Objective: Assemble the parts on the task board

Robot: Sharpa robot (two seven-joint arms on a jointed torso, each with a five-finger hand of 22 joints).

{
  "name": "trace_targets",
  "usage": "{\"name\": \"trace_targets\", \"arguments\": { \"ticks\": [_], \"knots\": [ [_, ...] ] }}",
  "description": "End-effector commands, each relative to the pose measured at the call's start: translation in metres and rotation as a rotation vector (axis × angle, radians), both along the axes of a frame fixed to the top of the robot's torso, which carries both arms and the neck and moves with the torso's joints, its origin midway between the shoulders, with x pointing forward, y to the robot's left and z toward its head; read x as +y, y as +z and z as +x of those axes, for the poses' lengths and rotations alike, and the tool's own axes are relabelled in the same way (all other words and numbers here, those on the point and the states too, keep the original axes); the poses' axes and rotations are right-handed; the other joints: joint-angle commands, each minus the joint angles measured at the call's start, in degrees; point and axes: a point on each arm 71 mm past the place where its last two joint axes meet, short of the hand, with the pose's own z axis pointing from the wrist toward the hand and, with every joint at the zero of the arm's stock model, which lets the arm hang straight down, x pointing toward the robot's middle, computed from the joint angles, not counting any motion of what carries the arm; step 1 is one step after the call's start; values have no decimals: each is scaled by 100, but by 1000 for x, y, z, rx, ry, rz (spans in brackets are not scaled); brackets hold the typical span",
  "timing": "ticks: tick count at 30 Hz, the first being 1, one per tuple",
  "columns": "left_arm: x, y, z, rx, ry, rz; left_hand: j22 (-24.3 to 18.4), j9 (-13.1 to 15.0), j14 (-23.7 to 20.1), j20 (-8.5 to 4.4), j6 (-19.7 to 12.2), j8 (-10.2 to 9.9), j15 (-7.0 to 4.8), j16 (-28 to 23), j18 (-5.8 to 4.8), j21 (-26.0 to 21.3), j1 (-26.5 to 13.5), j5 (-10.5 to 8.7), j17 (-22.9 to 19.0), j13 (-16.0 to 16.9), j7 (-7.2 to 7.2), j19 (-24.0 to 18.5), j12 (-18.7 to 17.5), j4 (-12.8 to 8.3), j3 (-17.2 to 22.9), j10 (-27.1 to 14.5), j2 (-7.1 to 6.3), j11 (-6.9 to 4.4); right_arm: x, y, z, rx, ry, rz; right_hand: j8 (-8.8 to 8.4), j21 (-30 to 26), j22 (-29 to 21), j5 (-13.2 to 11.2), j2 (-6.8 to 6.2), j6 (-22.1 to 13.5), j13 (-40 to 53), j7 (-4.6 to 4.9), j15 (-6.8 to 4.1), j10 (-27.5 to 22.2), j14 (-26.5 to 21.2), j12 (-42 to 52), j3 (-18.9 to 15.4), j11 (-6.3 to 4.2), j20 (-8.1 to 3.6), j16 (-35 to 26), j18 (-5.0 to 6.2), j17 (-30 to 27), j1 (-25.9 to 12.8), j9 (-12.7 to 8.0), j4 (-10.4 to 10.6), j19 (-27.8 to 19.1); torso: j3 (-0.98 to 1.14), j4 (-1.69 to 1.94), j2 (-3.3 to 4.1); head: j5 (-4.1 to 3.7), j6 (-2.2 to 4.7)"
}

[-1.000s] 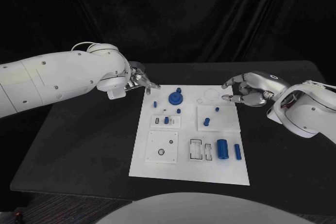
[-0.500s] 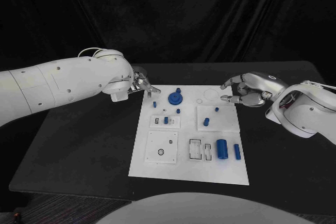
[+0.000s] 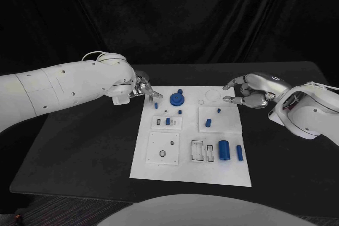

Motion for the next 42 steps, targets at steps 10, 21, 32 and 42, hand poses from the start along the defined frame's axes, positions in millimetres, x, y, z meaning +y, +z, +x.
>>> {"name": "trace_targets", "arguments": {
  "ticks": [10,21,32,42],
  "knots": [
    [-2,-7,-2,38,-39,-1,1278,29,595,-14,-51,33,5,15,20,-15,67,28,1509,1500,4,343,16,-13,-40,597,22,7,0,-1,0,2,-2,-7,-22,-37,849,28,-8,41,698,-2,36,-7,354,-32,-15,35,-2,-26,40,193,47,-13,16,-23,-6,6,-3,-9,-1],
    [-1,-10,-2,47,-40,1,1263,75,595,5,-95,53,21,15,28,-41,166,154,1509,1500,14,320,16,-80,-37,597,57,19,1,-2,1,4,0,-8,-22,-37,849,28,-8,41,698,-2,36,-7,354,-32,-15,35,-2,-26,40,193,47,-13,16,-23,-7,-3,-10,-34,-1],
    [-5,-14,-3,53,-52,-6,1260,105,595,16,-150,50,27,15,31,-55,333,477,1509,1500,14,311,16,-218,8,597,96,21,0,-2,1,6,-1,-9,-22,-37,849,28,-8,41,698,-2,36,-7,354,-32,-15,35,-2,-26,40,193,47,-13,16,-23,-4,-1,-3,-40,-1],
    [-7,-15,-3,52,-55,-10,1255,99,595,18,-174,32,27,15,35,-67,389,564,1509,1500,15,303,16,-264,38,597,118,22,0,-2,1,8,-1,-10,-22,-37,849,28,-8,41,698,-2,36,-7,354,-32,-15,35,-2,-26,40,193,47,-13,16,-23,-4,-3,-2,-41,-1]
  ]
}}
